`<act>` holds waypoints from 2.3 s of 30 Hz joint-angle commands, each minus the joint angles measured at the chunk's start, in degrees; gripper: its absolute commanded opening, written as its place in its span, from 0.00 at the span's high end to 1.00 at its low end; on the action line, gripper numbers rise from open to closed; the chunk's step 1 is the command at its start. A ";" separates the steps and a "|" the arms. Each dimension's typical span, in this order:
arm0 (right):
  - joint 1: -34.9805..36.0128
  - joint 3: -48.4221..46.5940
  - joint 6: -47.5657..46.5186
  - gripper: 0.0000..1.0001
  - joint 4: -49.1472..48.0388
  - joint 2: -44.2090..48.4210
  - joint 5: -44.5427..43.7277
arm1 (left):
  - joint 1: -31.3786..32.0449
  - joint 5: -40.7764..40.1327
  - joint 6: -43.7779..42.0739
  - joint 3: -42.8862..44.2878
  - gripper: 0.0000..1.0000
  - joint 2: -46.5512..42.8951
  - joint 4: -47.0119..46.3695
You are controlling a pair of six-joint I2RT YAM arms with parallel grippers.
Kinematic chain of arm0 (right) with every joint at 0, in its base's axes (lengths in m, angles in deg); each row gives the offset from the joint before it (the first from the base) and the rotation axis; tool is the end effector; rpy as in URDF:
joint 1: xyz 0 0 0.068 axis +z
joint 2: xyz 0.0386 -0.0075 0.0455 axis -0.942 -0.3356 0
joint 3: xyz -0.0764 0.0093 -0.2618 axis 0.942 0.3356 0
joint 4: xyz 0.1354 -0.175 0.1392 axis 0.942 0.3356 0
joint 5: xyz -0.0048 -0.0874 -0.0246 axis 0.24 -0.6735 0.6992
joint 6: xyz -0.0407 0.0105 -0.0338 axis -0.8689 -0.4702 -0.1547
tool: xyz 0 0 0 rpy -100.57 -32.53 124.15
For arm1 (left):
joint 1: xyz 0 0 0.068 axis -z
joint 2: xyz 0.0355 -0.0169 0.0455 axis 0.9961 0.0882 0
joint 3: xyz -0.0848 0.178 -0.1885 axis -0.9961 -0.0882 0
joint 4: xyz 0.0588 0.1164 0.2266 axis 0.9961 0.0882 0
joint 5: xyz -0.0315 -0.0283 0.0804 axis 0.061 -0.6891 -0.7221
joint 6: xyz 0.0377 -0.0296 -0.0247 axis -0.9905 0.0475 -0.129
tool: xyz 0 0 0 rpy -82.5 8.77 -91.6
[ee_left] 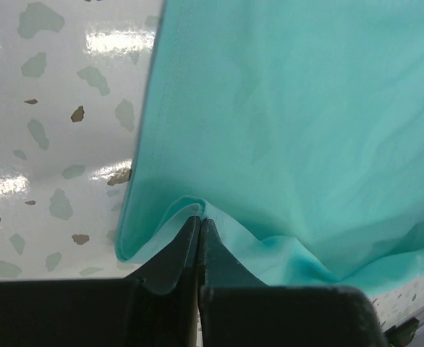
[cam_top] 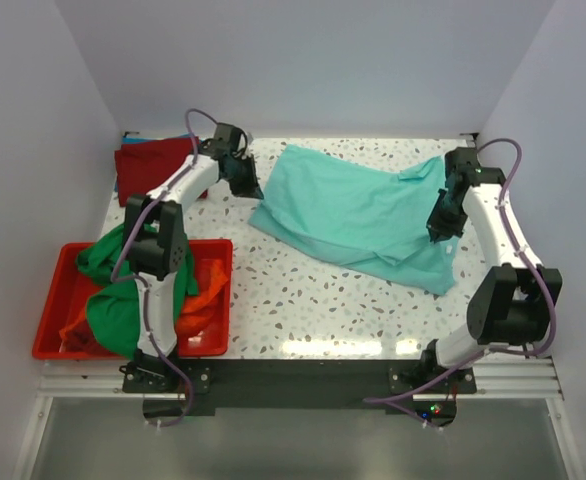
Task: Fold and stack the t-shirts
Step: Fold the tshirt
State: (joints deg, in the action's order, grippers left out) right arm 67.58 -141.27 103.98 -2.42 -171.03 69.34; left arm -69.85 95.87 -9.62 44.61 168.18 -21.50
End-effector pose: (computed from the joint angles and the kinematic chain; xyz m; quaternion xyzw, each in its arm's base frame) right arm 0.2963 -0.0197 0.2894 0.2552 0.9530 -0.0394 0.1587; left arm 0.4502 -0.1318 0.2109 -0.0700 0.9501 -0.2290 0.1998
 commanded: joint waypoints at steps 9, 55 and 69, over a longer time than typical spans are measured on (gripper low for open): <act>-2.46 -6.49 -3.45 1.00 -1.08 -6.14 -3.17 | -2.96 2.27 4.95 4.32 1.00 -0.18 -4.40; 0.17 6.15 -2.84 0.47 -13.91 -6.06 17.91 | 8.81 -7.65 3.29 -12.72 0.12 -8.18 -11.79; 3.95 3.72 -0.99 0.48 -16.47 -14.58 13.62 | 7.94 -9.68 -1.03 -12.29 0.05 -3.16 -13.64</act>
State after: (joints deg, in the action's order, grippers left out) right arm 71.21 -133.54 102.12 -18.18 -184.18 85.19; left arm -61.26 87.22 -9.06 30.84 164.37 -32.38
